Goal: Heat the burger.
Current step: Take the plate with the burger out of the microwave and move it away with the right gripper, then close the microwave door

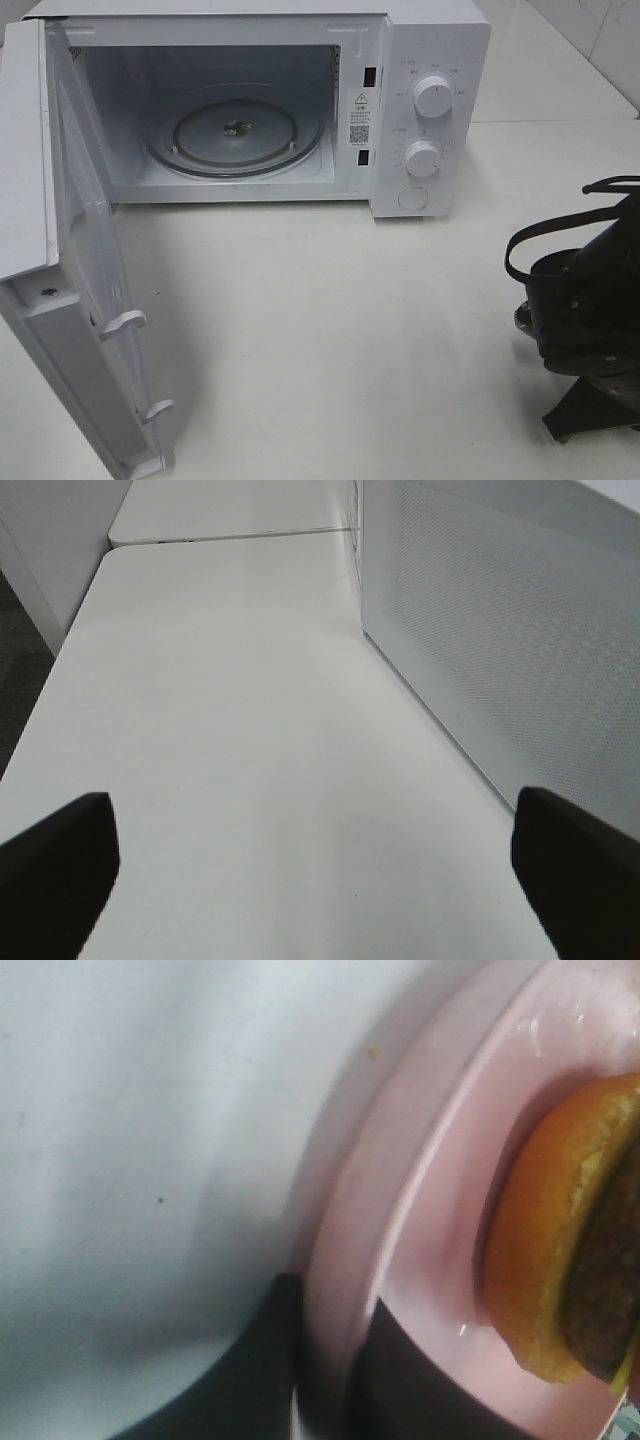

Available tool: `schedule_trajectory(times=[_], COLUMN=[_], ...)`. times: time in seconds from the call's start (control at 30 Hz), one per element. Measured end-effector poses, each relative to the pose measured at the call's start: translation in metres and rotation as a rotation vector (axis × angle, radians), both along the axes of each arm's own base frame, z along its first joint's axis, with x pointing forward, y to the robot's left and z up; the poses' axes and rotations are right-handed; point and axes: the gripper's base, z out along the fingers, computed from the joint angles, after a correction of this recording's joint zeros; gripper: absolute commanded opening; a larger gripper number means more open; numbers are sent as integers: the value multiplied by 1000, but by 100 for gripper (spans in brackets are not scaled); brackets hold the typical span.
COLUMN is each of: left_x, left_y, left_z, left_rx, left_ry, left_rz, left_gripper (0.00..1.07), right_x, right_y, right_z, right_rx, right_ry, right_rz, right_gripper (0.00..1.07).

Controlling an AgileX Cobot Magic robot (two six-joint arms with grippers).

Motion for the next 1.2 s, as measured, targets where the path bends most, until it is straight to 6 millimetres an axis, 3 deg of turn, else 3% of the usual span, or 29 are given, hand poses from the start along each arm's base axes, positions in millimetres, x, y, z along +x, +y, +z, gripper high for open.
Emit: schedule_trajectory(times=[0.17,0.4,0.47,0.57,0.67,0.73,0.83,0.93,1.07,1.13,1.2], left_x=[0,0,0,0,0,0,0,0,0,0,0], left_y=[0,0,0,0,0,0,0,0,0,0,0], left_z=[0,0,0,0,0,0,0,0,0,0,0], left_rx=[0,0,0,0,0,0,0,0,0,0,0], left_ry=[0,0,0,0,0,0,0,0,0,0,0], left_rz=[0,0,0,0,0,0,0,0,0,0,0], left_gripper=[100,100,100,100,100,100,100,100,100,100,100], right_x=[1,2,2,2,2,2,1,-3,-7,-14,-16], right_y=[0,0,0,-1,0,1,1,3,4,4,3], right_z=[0,1,2,4,12,28,34,53,68,89,95], right_rx=[-1,-12,-19,-25,-3,41,56,136,209,295,316], right_ry=[-7,-12,-13,-16,-44,-89,-99,-128,-142,-181,-198], right_rz=[2,1,-5,-14,-25,-26,-27,-27,-13,11,16], right_gripper=[8,29,40,45,49,52,53,57,57,57,57])
